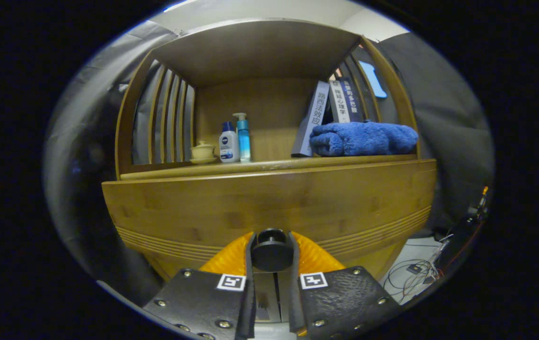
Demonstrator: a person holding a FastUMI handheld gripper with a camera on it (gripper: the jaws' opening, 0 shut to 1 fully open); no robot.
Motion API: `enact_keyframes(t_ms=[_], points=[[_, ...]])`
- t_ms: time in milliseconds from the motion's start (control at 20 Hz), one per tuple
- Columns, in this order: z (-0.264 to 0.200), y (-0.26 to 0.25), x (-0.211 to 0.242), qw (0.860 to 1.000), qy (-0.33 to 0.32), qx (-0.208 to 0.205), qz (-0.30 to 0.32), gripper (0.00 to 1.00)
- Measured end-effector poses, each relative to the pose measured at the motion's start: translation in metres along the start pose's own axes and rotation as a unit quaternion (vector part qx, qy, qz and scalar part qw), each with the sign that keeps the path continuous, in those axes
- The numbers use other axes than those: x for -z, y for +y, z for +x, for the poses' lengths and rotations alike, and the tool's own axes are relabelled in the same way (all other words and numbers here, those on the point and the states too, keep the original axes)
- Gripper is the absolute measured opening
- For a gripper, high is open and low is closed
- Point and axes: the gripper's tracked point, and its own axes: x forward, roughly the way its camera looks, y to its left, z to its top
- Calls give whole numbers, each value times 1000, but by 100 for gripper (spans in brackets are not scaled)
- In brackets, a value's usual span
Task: Pull open the drawer, take out the items inside it, and place them on the countertop above the cabinet.
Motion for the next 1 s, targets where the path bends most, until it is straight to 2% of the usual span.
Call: enact_keyframes(t_ms=[200, 500, 900, 950, 1000], points=[[-50, 0, 4, 1000, 3, 5, 16, 28], [-112, -2, 13, 1000, -2, 16, -11, 27], [-143, -4, 20, 999, 24, -24, -30, 27], [-143, -2, 22, 999, 32, -30, -22, 29], [-143, -1, 12, 999, 22, -30, -12, 36]])
